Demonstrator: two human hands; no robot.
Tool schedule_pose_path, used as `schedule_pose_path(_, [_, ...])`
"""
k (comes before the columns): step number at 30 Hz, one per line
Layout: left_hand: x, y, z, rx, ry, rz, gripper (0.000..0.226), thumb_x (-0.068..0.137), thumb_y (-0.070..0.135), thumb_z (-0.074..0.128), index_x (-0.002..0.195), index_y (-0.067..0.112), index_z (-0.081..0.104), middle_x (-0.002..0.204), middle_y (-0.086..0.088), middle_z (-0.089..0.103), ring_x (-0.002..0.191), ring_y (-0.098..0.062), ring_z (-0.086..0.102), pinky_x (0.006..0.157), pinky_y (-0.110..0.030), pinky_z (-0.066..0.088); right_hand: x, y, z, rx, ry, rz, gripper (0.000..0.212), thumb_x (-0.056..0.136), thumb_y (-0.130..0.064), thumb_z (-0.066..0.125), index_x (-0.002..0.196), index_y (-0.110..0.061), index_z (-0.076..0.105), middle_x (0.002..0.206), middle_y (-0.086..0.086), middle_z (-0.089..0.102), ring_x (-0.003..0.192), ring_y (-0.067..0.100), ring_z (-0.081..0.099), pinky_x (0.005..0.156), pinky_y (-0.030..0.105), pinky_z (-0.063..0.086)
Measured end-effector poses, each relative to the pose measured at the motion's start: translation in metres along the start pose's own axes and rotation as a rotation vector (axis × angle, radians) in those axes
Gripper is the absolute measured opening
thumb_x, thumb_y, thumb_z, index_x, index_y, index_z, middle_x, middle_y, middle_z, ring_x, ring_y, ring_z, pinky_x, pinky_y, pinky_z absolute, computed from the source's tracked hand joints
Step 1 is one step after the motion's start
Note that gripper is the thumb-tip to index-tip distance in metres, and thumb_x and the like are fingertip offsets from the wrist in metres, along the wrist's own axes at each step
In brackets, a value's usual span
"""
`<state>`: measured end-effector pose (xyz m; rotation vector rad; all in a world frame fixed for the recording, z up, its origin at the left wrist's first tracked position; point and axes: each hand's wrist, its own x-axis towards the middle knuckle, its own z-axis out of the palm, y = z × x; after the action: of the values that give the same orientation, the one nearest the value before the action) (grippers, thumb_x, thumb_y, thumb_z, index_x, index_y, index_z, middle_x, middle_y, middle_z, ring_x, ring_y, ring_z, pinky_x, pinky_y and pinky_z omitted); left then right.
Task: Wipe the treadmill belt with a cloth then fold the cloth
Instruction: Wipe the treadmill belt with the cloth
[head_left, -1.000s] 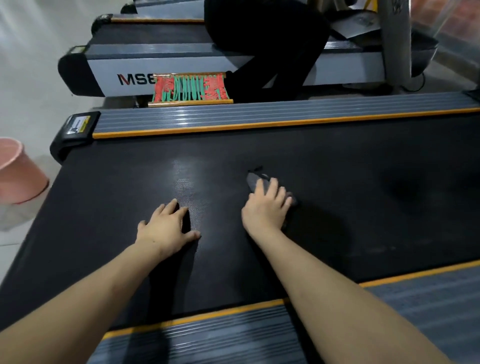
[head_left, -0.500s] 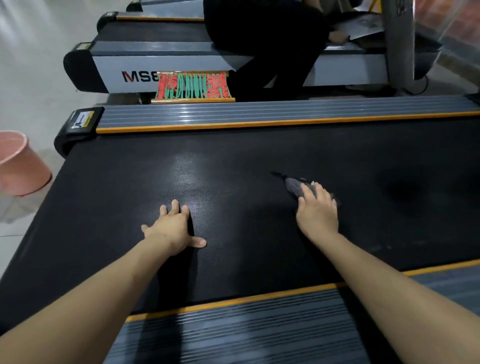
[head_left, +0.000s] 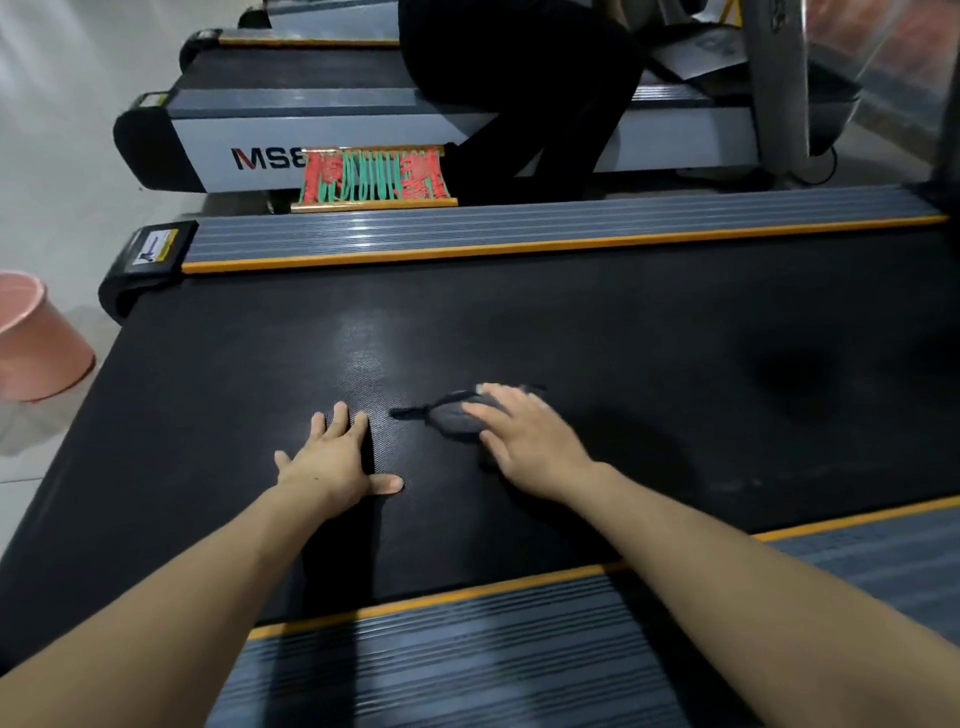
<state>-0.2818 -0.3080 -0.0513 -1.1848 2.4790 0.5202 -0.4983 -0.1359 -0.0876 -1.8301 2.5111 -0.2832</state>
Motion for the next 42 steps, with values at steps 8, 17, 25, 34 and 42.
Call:
schedule_pose_path(8, [-0.021,-0.002,0.001,-0.009,0.002,0.020,0.101,0.080,0.073,0.065,0.159,0.040,0.012,0.169,0.007,-0.011,0.156,-0.022,-0.012,0.115,-0.072,0.018,-0.049,0.076,-0.014,-0.012,0.178,0.830,0.048,0.099,-0.041,0.034,0.146,-0.030,0.040,0.156,0.005,0.033,0.139,0.029,0.034,0.116,0.050,0.026])
schedule_pose_path(17, [-0.018,-0.015,0.004,-0.030,-0.112,0.008,0.139,0.064,0.067,0.084,0.161,0.027,-0.007,0.167,0.012,-0.022,0.154,-0.017,-0.019,0.109,-0.081,0.016,0.021,-0.102,0.021,0.052,0.086,0.486,0.048,0.093,-0.040,0.042,0.141,-0.034,0.046,0.155,0.004,0.035,0.137,0.031,0.035,0.114,0.052,0.027])
schedule_pose_path(25, [-0.017,-0.013,0.009,-0.024,-0.085,-0.005,0.135,0.064,0.065,0.085,0.161,0.026,0.000,0.167,0.012,-0.020,0.155,-0.018,-0.017,0.107,-0.082,0.016,-0.051,0.053,-0.021,0.026,0.009,-0.045,0.046,0.096,-0.035,0.045,0.141,-0.028,0.052,0.151,0.002,0.045,0.138,0.022,0.042,0.117,0.035,0.031])
schedule_pose_path(34, [-0.023,-0.007,0.004,-0.020,-0.089,-0.011,0.131,0.066,0.062,0.085,0.161,0.025,0.004,0.168,0.011,-0.019,0.155,-0.019,-0.017,0.108,-0.082,0.015,-0.024,-0.031,-0.001,0.070,0.156,0.922,0.047,0.094,-0.037,0.049,0.141,-0.032,0.045,0.155,0.005,0.031,0.136,0.034,0.032,0.112,0.056,0.026])
schedule_pose_path(42, [-0.019,-0.011,0.007,-0.027,-0.078,-0.020,0.133,0.067,0.063,0.084,0.162,0.027,-0.002,0.167,0.012,-0.021,0.155,-0.017,-0.018,0.110,-0.080,0.013,-0.018,-0.103,0.016,0.050,-0.034,0.045,0.051,0.095,-0.041,0.033,0.144,-0.032,0.044,0.155,0.004,0.036,0.139,0.031,0.034,0.114,0.050,0.030])
